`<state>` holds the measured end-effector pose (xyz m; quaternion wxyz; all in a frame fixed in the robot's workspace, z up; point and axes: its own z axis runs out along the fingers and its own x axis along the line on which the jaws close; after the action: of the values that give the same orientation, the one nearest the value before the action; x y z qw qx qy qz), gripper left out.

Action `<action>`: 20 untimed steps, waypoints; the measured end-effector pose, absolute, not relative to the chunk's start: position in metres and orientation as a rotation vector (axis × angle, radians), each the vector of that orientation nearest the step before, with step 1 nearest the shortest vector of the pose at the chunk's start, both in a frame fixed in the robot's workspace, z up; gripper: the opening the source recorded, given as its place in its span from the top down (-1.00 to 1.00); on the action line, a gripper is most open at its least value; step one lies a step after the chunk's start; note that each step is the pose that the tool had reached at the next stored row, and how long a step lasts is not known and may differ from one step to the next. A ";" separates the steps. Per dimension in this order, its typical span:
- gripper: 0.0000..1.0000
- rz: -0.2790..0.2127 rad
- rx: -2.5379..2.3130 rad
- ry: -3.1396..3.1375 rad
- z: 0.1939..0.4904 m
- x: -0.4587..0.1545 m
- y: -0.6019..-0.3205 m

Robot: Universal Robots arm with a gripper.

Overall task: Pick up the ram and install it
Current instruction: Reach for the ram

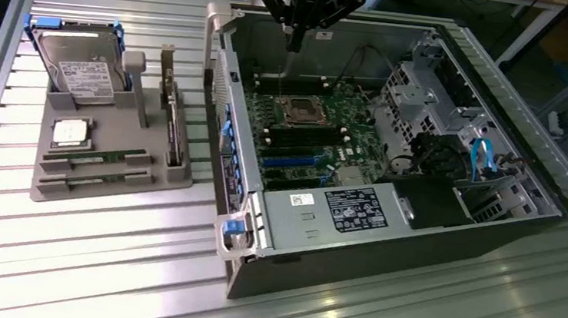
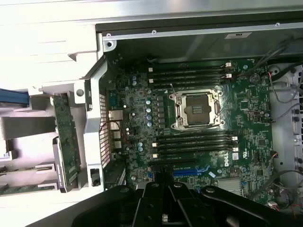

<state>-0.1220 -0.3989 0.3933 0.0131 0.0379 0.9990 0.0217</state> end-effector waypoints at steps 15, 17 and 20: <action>0.80 0.068 0.118 3.113 0.393 -0.144 -0.399; 0.80 0.068 0.118 3.112 0.393 -0.147 -0.399; 0.80 0.068 0.118 3.113 0.393 -0.151 -0.399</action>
<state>-0.1508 -0.3989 0.3933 0.0130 0.0379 0.9990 0.0217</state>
